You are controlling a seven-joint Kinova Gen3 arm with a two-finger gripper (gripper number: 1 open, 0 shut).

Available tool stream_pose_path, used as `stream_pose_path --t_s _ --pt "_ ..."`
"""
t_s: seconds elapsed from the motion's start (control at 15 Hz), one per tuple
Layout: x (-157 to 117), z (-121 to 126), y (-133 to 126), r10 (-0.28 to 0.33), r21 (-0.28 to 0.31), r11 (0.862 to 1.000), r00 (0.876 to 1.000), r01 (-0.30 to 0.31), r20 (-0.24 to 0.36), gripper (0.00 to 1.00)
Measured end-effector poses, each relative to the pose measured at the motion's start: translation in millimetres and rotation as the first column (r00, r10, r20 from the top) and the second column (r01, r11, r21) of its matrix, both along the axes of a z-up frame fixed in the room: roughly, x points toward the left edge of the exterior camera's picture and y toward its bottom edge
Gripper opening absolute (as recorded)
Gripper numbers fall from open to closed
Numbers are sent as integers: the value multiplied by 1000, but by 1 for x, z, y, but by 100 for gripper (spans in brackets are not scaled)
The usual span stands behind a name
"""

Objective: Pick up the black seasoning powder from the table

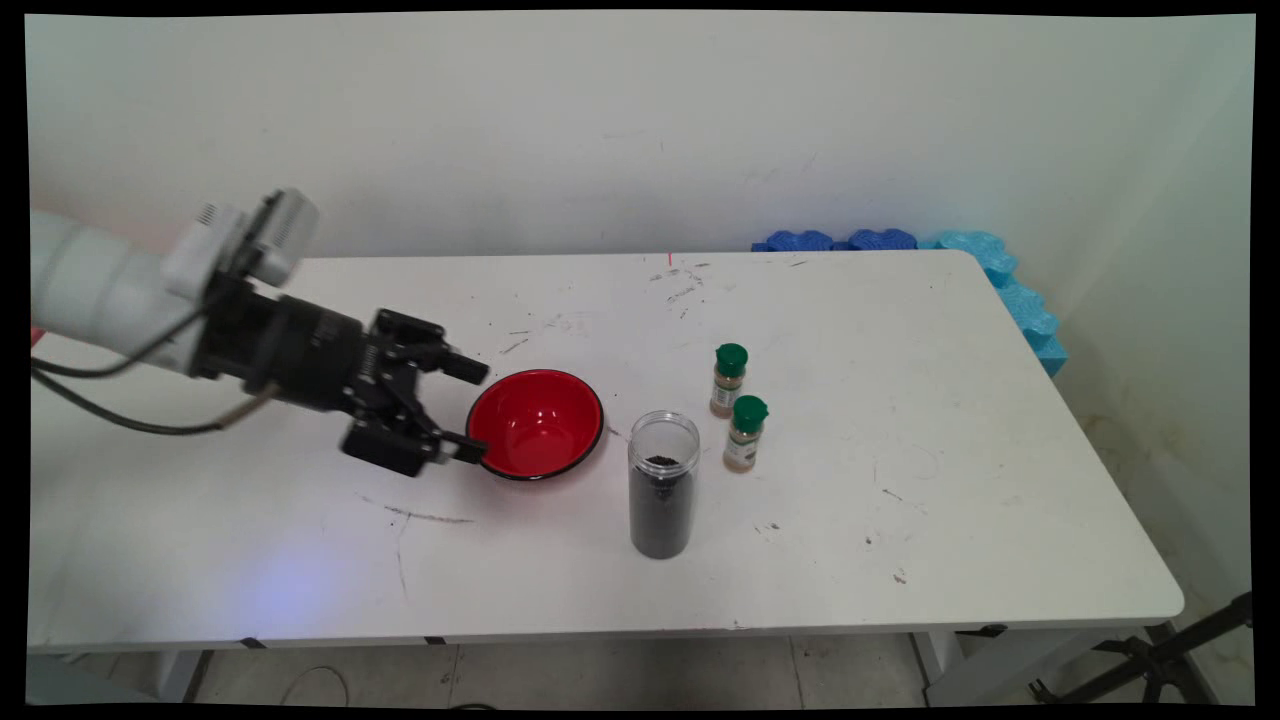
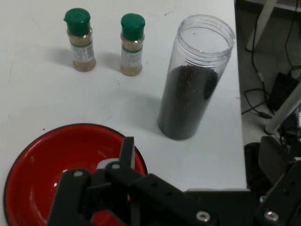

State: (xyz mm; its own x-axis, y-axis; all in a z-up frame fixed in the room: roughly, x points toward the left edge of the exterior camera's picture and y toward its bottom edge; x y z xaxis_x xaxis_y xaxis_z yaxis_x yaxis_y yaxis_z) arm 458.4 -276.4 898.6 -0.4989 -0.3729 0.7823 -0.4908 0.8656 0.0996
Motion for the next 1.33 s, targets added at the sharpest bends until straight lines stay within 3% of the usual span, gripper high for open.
stream_pose_path --t_s 0.47,1.33 --pt "-43 -43 -22 -30 -8 1000 999 30 -12 100" --pt "-87 -83 -43 -122 -27 992 992 122 2 100"
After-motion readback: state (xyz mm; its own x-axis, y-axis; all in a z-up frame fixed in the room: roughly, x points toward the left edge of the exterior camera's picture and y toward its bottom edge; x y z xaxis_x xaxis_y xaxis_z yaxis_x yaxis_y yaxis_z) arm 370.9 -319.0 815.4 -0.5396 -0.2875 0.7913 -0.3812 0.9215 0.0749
